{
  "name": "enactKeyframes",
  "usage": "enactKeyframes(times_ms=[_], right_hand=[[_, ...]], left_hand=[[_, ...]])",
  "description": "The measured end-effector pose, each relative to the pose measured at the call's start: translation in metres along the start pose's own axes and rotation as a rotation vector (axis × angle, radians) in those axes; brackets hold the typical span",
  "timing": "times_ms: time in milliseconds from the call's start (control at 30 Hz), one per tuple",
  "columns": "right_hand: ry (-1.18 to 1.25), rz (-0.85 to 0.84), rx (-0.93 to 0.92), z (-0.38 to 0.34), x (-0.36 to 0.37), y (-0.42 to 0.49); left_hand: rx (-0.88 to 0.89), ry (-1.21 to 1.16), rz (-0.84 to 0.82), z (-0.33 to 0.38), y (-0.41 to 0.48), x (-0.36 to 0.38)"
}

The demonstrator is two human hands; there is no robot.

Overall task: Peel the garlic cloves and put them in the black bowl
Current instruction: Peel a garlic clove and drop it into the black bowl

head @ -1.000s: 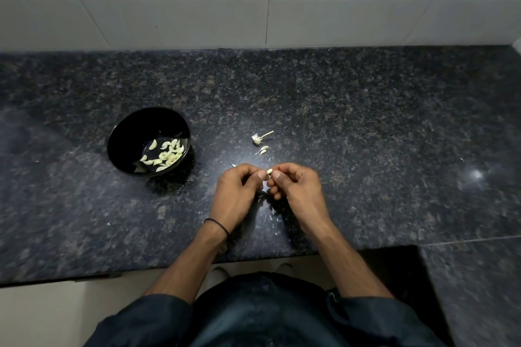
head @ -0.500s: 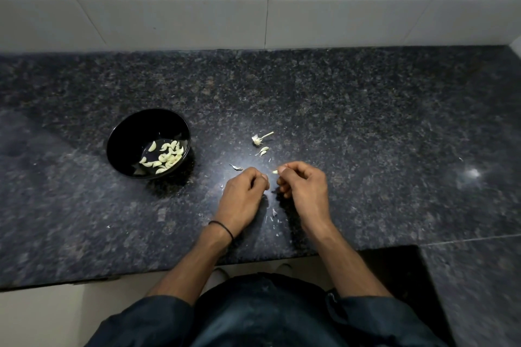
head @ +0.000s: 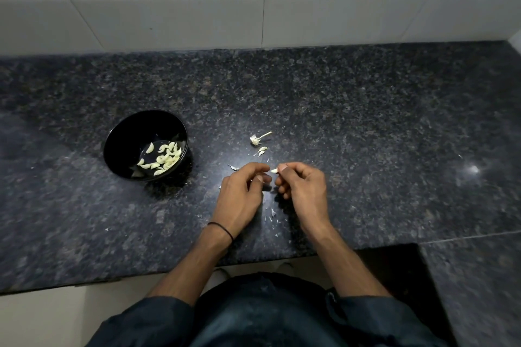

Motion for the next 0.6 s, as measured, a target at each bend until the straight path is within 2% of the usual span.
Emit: enactKeyframes(times_ms=[133,333,467,600], right_hand=[[-0.068,-0.034,-0.041,-0.001,0.004,-0.003],[-0.424,-0.071,-0.237,-0.012,0.006,-0.011],[-0.46,-0.093,-0.145,-0.005,0.013,-0.01],[-0.275,-0.139,0.134,0.008,0.027,-0.012]], left_hand=[[0.016,0.022,0.05,0.004,0.002,-0.005],[-0.041,0.044,0.094,-0.003,-0.002,-0.011],[-0.108,0.027,0.086,-0.012,-0.011,-0.014],[-0.132,0.014,0.1,-0.017,-0.02,-0.021]])
Point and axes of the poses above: each hand's wrist, its own y-axis towards the middle knuckle, its own x-axis out of the palm, z = x × y, the point moved 3 cm from there along y, towards the middle knuckle, and after that the axes turned 2 degrees about z, right-handed, at the moved point
